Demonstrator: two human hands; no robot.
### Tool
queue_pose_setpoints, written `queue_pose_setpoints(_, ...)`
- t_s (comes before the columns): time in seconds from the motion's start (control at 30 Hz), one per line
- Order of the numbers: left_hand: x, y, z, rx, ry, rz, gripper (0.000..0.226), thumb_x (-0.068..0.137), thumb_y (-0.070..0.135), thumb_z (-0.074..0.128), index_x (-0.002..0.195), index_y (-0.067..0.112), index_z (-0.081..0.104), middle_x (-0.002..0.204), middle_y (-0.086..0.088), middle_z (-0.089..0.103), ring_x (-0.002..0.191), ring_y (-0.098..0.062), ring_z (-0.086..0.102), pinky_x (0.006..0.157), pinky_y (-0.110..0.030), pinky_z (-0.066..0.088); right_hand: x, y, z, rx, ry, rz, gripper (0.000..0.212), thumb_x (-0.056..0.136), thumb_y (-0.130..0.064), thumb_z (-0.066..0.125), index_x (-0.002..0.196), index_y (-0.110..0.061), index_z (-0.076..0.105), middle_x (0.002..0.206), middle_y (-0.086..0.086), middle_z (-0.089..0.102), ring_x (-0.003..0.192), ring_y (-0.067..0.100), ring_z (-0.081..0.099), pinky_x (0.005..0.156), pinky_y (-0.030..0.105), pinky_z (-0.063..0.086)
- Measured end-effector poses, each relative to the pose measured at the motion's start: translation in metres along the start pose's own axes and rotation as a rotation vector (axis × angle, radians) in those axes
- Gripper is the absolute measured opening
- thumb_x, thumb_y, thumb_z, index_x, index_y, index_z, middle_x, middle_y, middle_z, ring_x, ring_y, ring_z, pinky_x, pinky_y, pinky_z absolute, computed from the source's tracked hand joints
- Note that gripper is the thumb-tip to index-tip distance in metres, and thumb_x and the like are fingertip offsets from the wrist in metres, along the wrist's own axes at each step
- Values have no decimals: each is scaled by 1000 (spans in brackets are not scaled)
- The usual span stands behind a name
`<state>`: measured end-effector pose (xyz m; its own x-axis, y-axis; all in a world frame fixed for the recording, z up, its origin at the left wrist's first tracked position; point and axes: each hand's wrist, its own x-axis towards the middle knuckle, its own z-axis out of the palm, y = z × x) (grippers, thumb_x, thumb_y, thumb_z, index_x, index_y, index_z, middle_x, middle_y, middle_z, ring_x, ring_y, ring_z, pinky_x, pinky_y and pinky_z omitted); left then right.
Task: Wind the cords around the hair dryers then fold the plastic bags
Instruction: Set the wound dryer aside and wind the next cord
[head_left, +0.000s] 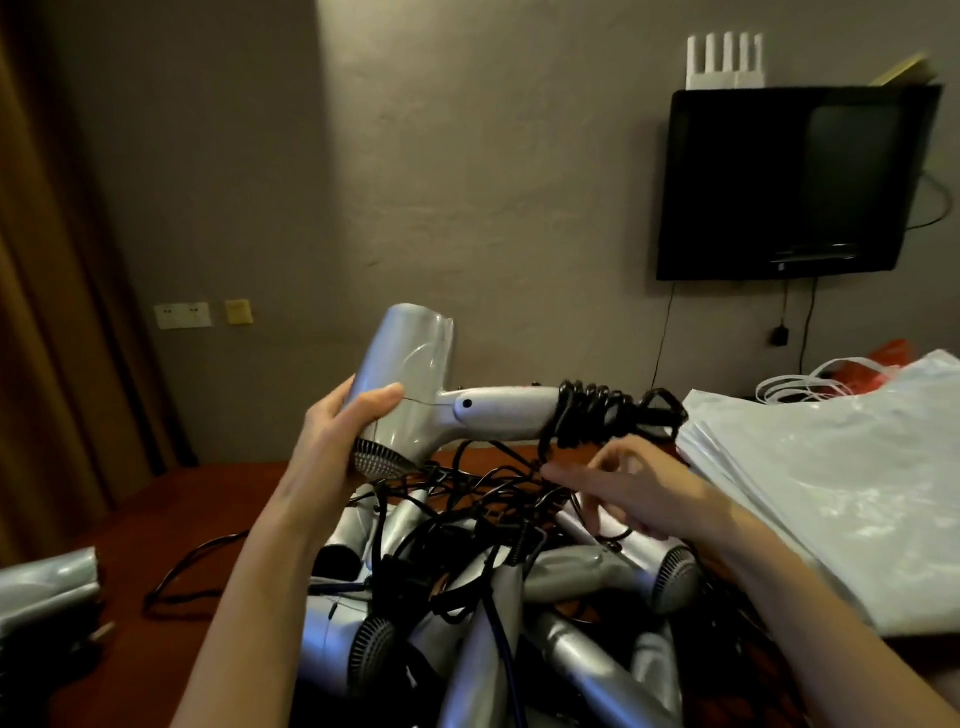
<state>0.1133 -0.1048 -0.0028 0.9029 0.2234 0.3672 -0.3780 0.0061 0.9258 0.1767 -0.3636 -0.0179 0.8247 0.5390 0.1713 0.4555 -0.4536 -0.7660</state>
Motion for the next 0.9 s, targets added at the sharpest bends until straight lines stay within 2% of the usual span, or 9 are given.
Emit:
queue_pose_setpoints(0.1, -3, 1, -1, 24, -109, -53, 66, 53, 46, 71, 107, 7, 67, 86, -12, 70, 70, -22, 67, 54, -29, 55, 9, 24, -12, 76, 2, 166, 29, 85, -15, 69, 61, -29, 72, 54, -16, 65, 52, 1, 60, 83, 34, 57)
queue_pose_setpoints(0.17, -3, 0, -1, 36, -157, -42, 52, 53, 43, 72, 97, 16, 72, 82, -8, 70, 68, -20, 67, 51, -28, 54, 5, 16, -20, 201, -146, 107, 29, 85, -1, 61, 66, -17, 77, 62, -5, 70, 56, 3, 63, 70, 24, 56)
queue_pose_setpoints(0.2, -4, 1, -1, 49, -176, -29, 47, 52, 42, 72, 93, 19, 73, 80, -6, 70, 67, -18, 67, 50, -27, 53, 1, 7, -22, 230, -176, 48, 16, 83, -6, 63, 72, -5, 75, 67, 3, 69, 57, 7, 62, 59, 18, 51)
queue_pose_setpoints(0.27, -5, 2, 1, 117, -218, 7, 46, 52, 42, 73, 95, 24, 74, 82, 0, 72, 71, -15, 68, 52, -24, 53, -7, -10, -27, 181, -153, 22, 33, 87, -25, 67, 80, 7, 68, 68, 11, 59, 59, 14, 51, 49, 16, 38)
queue_pose_setpoints(0.4, -5, 4, 8, 262, -216, 125, 68, 54, 47, 74, 119, 31, 64, 108, 8, 73, 98, -9, 69, 77, -23, 56, -15, -26, -24, -247, 151, -157, 30, 94, -25, 58, 70, -12, 70, 48, -6, 52, 48, 5, 44, 50, 18, 33)
queue_pose_setpoints(0.5, -4, 7, 8, 285, -98, 221, 81, 54, 53, 72, 130, 31, 55, 115, 18, 67, 105, -2, 65, 78, -16, 52, -18, -37, -21, -53, 300, -213, 23, 96, -12, 53, 81, -18, 69, 56, -6, 57, 50, -1, 48, 53, 14, 36)
queue_pose_setpoints(0.63, -8, 11, 6, 304, -21, 303, 65, 56, 53, 71, 117, 51, 49, 106, 38, 62, 104, 9, 60, 76, -9, 49, -21, -40, -18, 69, 263, -178, 20, 97, -4, 47, 92, -17, 61, 56, -5, 58, 43, 4, 47, 45, 14, 37)
queue_pose_setpoints(0.8, -4, 5, 4, 309, 69, 345, 78, 53, 55, 72, 127, 46, 47, 118, 24, 58, 106, 4, 60, 75, -15, 53, -23, -38, -19, -189, 253, -125, 20, 98, -22, 51, 82, -17, 61, 54, -1, 66, 45, 9, 59, 51, 19, 43)
queue_pose_setpoints(0.9, -2, -1, 12, 339, 133, 351, 77, 53, 60, 70, 124, 52, 44, 118, 27, 54, 108, 3, 58, 80, -20, 54, -21, -37, -17, -134, 227, -196, 18, 99, -15, 48, 87, -20, 60, 56, -2, 62, 49, 10, 56, 54, 19, 43)
